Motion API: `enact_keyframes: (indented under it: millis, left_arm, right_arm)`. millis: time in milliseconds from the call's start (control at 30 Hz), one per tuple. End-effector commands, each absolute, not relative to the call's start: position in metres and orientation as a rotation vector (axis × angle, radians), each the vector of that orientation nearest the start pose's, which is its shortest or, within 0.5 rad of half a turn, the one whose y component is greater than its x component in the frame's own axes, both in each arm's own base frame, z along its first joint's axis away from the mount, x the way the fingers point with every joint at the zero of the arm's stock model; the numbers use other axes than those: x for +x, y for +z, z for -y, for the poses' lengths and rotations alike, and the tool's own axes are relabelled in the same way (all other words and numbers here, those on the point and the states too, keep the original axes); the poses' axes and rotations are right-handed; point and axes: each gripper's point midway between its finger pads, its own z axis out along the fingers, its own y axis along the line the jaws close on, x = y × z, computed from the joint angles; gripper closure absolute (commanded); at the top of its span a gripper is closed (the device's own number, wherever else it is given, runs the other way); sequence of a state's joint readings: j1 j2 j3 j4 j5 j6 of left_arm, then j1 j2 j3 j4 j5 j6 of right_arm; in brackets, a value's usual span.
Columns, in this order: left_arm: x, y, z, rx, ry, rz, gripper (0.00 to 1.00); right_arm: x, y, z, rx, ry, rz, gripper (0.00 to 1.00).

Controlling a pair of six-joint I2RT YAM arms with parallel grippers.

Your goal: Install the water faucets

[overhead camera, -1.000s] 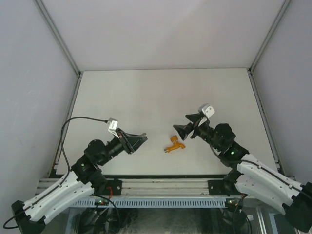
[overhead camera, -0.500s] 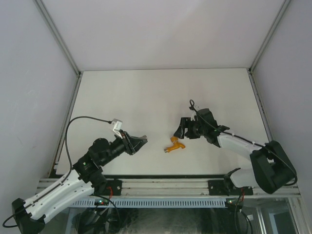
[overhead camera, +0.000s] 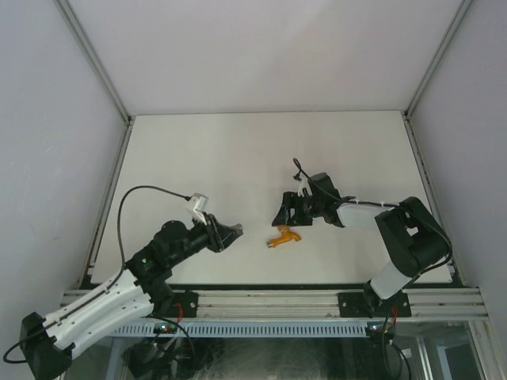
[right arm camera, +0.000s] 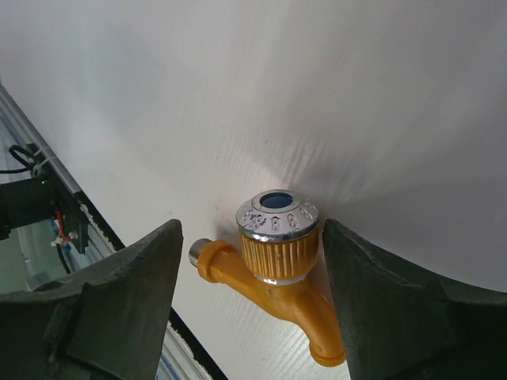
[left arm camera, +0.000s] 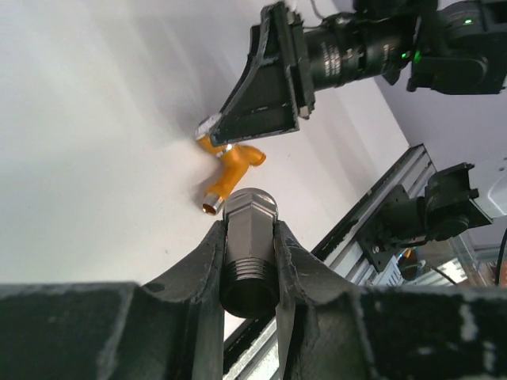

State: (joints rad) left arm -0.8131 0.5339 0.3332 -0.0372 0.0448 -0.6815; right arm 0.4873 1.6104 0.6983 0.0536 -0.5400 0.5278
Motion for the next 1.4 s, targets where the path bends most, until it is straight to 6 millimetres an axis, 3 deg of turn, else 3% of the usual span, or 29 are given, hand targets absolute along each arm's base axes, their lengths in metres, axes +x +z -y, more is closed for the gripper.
enact_keyframes:
  millis: [0,300,633,933,1100,1367]
  left_arm:
    - [0.167,0.164,0.247,0.164,-1.173,-1.983,1.00]
    - [0.165,0.121,0.277,0.186,-1.273,-2.112,1.00]
    - [0.176,0.075,0.294,0.191,-1.242,-2.242,1.00]
    - [0.187,0.064,0.294,0.164,-1.256,-2.272,1.00]
    - [0.190,0.068,0.304,0.195,-1.348,-2.249,1.00]
    - [0.192,0.061,0.310,0.196,-1.357,-2.281,1.00]
  right_arm:
    - [0.247,0.042,-0.257,-0.186,1.200,-2.488,0.29]
    - [0.210,0.053,-0.250,-0.162,1.436,-2.381,0.29]
    - [0.222,0.048,-0.241,0.041,1.386,-2.309,0.35]
    - [0.220,0.044,-0.242,0.038,1.390,-2.316,0.36]
    - [0.219,0.043,-0.238,0.093,1.388,-2.282,0.37]
    - [0.214,0.054,-0.245,0.039,1.481,-2.223,0.41]
